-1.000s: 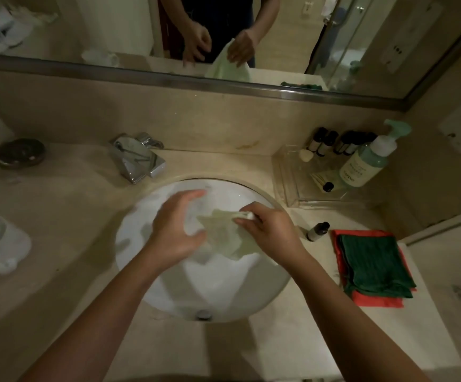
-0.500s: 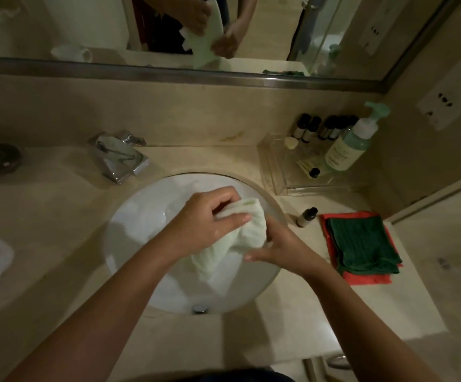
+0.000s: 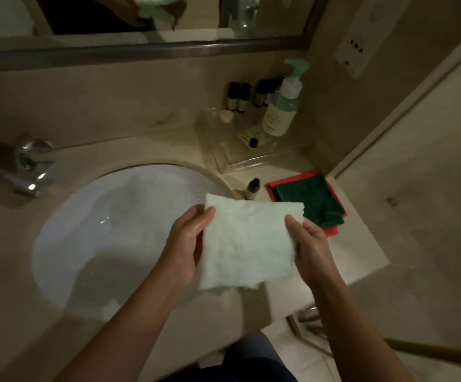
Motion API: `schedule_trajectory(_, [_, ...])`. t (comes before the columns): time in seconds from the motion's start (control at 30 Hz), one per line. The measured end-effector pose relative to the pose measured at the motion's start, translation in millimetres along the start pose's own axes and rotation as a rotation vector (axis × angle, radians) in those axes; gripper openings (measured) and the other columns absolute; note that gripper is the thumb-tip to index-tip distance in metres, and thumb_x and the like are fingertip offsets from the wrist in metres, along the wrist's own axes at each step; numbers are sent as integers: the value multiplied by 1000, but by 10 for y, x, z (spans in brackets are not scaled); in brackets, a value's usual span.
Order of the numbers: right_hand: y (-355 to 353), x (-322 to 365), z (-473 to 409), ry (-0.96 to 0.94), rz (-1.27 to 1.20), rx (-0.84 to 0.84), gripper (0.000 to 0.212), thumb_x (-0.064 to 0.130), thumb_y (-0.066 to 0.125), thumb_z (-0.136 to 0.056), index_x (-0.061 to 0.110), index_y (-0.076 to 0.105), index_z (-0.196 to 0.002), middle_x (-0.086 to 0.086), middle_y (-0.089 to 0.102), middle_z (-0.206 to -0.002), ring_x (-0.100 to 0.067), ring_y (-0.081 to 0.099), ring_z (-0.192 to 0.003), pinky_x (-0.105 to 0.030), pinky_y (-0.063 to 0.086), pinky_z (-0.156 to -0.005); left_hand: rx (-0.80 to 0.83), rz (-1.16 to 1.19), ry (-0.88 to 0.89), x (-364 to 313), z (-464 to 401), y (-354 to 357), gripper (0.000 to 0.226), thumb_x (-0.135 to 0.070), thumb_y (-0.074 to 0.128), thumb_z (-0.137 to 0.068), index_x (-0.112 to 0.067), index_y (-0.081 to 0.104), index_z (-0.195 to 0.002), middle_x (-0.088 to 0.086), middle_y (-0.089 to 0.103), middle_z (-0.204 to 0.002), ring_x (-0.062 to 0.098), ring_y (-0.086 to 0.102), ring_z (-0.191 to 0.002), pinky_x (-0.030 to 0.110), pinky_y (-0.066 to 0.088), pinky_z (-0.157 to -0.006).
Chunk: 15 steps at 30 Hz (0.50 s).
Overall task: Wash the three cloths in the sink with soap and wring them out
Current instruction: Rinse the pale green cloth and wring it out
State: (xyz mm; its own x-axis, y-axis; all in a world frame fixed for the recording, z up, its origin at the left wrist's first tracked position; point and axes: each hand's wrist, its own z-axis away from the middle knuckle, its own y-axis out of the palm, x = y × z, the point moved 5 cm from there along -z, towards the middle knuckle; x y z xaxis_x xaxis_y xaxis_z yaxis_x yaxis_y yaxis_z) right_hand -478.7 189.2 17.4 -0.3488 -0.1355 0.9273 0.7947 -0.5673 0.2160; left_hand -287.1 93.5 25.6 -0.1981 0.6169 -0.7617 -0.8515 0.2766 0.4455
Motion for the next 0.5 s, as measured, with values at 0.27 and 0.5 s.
schedule_trajectory(0.27, [-1065,196,-260,204,138,65,39,41,55,-88,13,65,-114,-11,70,-113,-27,69,-101,-41,57,-84,-272,-95,-37,699,-407,911,11,-24,65,-92,-13,67,-89,14,72,-96,30,68,-89,50,55,-82])
schedule_trajectory(0.5, [-1628,267,-699,338,170,304,57,-3,66,-82,20,49,-132,-14,66,-121,-32,66,-108,-43,57,-80,-33,-328,-234,1057,-691,1335,65,1,70,-81,-29,52,-135,-5,61,-127,20,63,-107,45,56,-82])
